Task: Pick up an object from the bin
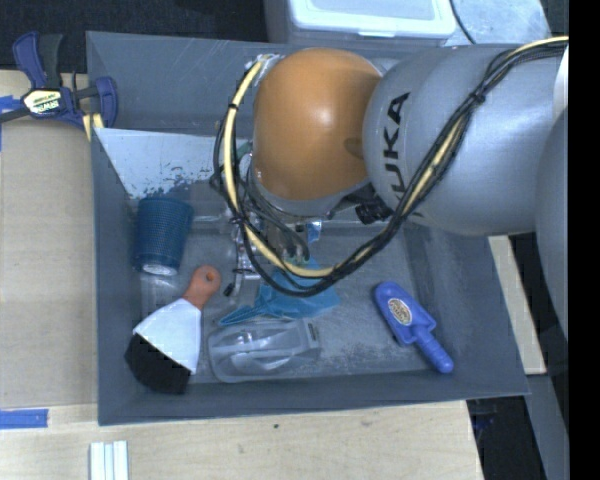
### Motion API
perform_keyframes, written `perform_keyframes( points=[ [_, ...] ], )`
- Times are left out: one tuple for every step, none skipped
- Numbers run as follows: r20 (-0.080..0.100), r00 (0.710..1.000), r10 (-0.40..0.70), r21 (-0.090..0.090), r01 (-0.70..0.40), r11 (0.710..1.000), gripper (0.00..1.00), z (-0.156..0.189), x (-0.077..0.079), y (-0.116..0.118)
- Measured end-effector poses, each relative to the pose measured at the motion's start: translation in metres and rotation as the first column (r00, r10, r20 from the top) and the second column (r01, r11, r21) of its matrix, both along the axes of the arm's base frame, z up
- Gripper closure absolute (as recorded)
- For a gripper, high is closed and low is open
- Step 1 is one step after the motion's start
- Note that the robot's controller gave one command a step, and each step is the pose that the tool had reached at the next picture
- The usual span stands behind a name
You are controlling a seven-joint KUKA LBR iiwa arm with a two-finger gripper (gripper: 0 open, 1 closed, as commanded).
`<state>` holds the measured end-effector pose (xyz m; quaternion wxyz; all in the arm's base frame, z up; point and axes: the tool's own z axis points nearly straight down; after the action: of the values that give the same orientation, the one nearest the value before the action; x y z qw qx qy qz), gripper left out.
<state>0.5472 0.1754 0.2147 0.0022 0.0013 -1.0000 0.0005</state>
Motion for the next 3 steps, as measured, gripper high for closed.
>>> perform_keyframes(
  points=[
    [0.007, 1.0, -0.003, 0.002, 0.003, 1.0, 0.0, 0.004, 0.002, -0.001],
    [0.01, 0.972, 0.233, 0.001, -0.233, 0.972, 0.0, -0.108, 0.018, -0.093],
    [0.011, 0.978, 0.208, 0.003, -0.208, 0.978, 0.0, -0.055, -0.064, -0.065]
  ],
)
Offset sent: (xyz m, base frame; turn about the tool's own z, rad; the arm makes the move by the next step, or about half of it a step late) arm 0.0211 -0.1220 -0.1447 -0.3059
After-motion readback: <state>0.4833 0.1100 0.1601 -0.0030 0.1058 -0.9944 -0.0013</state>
